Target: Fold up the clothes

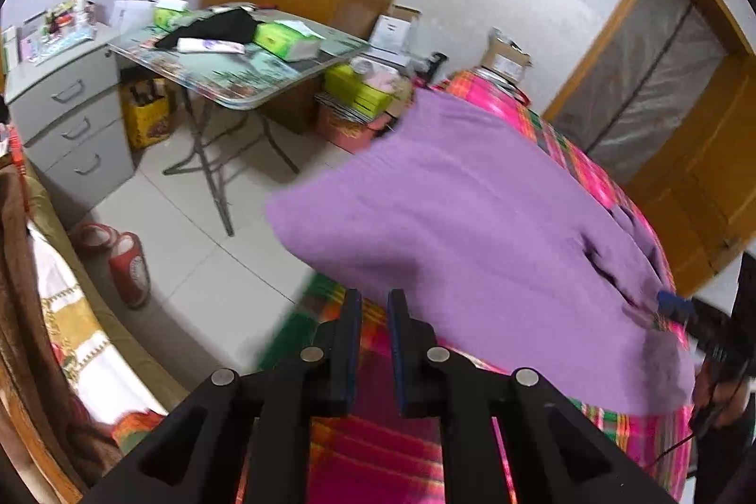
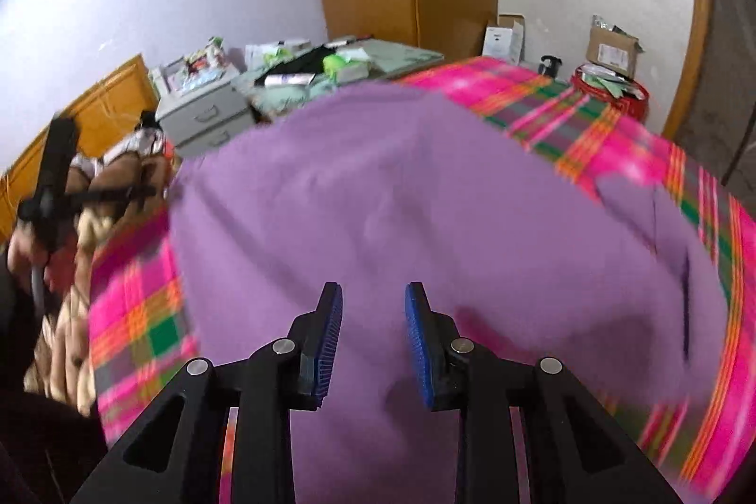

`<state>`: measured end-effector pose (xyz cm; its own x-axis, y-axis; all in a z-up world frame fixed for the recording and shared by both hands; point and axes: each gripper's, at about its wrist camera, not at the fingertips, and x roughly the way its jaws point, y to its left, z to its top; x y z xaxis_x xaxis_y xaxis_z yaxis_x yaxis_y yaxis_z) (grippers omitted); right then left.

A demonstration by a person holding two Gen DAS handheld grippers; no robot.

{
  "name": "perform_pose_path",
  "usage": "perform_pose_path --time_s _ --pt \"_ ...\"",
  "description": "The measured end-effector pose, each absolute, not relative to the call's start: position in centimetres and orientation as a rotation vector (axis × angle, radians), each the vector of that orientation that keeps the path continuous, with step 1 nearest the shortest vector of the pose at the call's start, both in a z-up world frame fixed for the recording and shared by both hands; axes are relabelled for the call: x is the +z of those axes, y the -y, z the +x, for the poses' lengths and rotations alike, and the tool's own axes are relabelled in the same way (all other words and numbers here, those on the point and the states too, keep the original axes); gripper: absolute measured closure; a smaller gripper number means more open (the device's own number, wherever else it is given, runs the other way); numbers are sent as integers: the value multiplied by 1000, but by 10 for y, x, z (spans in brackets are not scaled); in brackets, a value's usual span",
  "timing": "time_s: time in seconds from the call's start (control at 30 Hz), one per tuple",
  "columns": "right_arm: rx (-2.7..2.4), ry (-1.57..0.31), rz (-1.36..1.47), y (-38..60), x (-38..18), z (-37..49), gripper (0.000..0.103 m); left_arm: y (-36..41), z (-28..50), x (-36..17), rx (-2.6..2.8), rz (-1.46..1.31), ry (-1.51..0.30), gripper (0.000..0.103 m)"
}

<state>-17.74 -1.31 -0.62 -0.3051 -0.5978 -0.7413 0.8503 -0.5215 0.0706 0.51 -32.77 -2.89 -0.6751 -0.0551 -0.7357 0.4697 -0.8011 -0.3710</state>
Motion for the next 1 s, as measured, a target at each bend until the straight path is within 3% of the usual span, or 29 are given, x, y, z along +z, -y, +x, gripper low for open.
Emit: perform_pose_path --time_s 0.27,0.57,0.77,0.87,1.0 --pt "-1883 -570 892 -20 -41 -95 74 310 2 -40 -2498 1094 -882 91" --pt "-1879 -624 879 -21 -56 -95 74 313 -10 -42 -2449 1050 -987 91" --pt "-1898 -608 877 -22 -56 -96 97 315 -13 -43 -2428 1025 -1030 91" --pt "-1911 -594 878 -21 -56 -96 100 316 -15 -43 -2420 1025 -1027 91" --pt "-1923 -588 878 -20 -54 -94 101 315 -17 -43 -2403 1029 -1005 101"
